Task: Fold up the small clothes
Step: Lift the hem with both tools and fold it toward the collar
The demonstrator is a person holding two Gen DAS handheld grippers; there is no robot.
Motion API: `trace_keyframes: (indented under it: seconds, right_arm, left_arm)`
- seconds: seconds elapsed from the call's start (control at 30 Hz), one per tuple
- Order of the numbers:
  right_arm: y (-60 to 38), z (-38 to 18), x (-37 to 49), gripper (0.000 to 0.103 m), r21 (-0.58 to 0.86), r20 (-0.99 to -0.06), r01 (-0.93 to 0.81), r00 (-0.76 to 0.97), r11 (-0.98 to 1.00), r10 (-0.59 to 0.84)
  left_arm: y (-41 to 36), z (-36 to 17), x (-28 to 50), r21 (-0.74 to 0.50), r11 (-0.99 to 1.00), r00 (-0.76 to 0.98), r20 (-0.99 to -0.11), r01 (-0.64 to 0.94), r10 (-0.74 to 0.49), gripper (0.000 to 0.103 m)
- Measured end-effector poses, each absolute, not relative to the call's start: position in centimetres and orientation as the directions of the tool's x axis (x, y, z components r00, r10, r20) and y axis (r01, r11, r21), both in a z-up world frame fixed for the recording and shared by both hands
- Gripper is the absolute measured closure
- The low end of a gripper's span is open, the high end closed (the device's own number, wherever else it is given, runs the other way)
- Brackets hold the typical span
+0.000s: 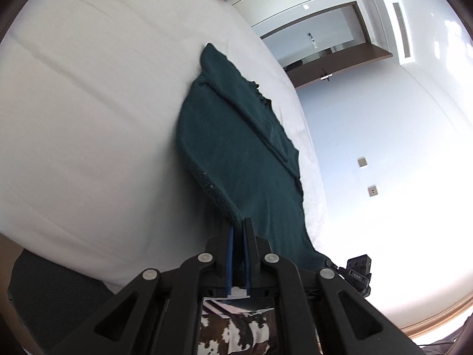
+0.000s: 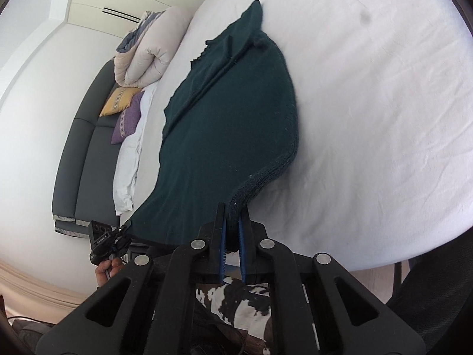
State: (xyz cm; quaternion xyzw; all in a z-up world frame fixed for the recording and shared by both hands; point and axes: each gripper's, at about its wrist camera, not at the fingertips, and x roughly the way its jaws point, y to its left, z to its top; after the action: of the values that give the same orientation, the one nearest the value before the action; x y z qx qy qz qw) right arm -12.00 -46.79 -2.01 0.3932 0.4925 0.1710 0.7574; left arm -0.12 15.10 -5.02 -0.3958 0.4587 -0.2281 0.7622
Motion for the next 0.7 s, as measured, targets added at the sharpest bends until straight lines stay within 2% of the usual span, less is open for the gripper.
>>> trace_keyframes:
  seconds: [0.1, 0.43, 0.7]
  right_arm:
    - [-46.9, -1.0, -10.3, 0.097, 0.796, -0.569, 0.114, 0.475, 0.595, 0.671]
    - [-47.5, 1.7, -4.0, 0.097, 0.827, -0.51, 0.095, 0.541, 0.554, 0.669]
    - [-49.1, 2.6, 1.7, 0.097, 0.831, -0.493, 0.11, 0.6, 0.546, 0.63]
  left_arm:
    - [14.8, -4.0, 0.9, -0.842, 0.54, 0.497, -0.468, 0.0, -0.73, 0.097]
    - [15.1, -2.6, 5.7, -0.901, 0.433, 0.563, -0.359, -0.001, -0.744, 0.097]
    - [15.6, -1.9, 11.1, -0.913, 0.408, 0.616, -0.323, -0.003, -0.718, 0.097]
